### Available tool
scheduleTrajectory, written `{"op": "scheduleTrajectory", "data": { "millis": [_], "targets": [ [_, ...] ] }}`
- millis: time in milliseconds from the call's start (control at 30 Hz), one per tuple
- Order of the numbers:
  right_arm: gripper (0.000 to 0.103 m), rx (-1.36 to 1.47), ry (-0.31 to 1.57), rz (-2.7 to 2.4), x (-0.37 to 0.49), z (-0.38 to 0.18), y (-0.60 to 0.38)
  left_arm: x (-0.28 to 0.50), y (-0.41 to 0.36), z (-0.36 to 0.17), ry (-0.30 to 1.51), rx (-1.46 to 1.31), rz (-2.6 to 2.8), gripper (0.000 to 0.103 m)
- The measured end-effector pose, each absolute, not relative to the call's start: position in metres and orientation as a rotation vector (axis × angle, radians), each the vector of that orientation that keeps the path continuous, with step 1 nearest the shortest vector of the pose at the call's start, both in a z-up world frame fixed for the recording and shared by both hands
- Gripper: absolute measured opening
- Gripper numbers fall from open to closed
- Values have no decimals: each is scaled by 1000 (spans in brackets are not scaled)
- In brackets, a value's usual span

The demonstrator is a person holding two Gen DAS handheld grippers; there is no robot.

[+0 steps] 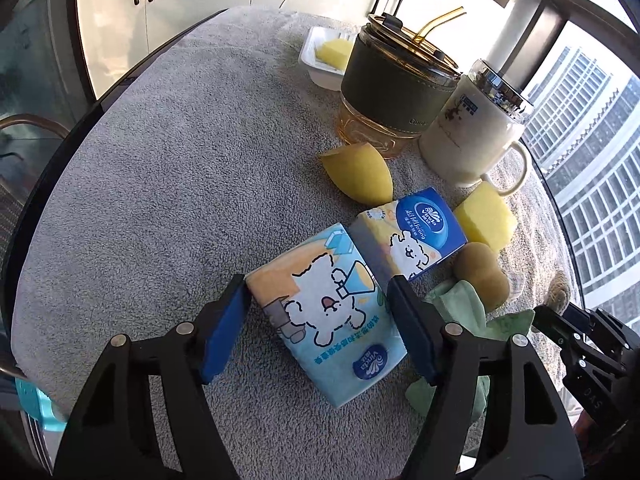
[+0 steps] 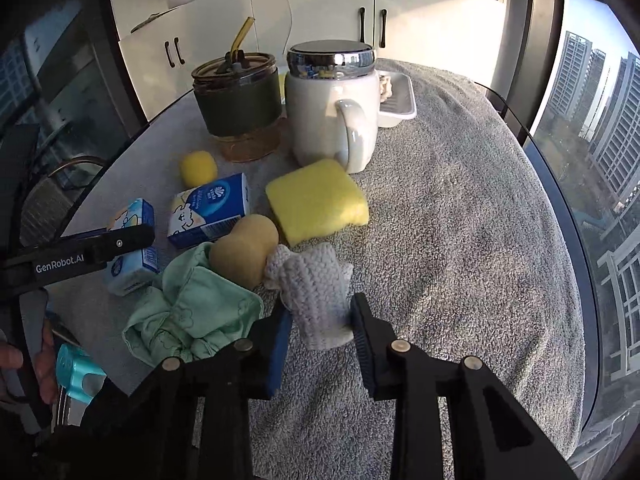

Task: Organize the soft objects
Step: 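Grasp the cartoon tissue pack with the left tool while the right tool grasps the knitted sleeve, then carry both items to the white tray and release them beside the sponge and puff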

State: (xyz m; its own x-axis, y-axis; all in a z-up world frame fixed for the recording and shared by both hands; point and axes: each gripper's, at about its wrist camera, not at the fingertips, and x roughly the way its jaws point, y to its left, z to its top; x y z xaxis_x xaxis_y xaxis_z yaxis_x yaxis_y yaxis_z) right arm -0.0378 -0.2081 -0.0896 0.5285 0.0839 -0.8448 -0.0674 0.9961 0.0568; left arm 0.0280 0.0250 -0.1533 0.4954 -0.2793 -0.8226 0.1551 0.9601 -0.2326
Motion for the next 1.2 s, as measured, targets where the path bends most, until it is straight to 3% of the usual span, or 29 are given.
{"op": "scheduleTrajectory", "data": {
  "millis": [567,1200],
  "targets": [
    [32,86,1043,-80,-12,-99,-277,60,78,-142,963,-113,-126,69],
    [32,109,1042,-206,78,-95,-343,152,111,-140,911,-85,-39,69]
  ]
}}
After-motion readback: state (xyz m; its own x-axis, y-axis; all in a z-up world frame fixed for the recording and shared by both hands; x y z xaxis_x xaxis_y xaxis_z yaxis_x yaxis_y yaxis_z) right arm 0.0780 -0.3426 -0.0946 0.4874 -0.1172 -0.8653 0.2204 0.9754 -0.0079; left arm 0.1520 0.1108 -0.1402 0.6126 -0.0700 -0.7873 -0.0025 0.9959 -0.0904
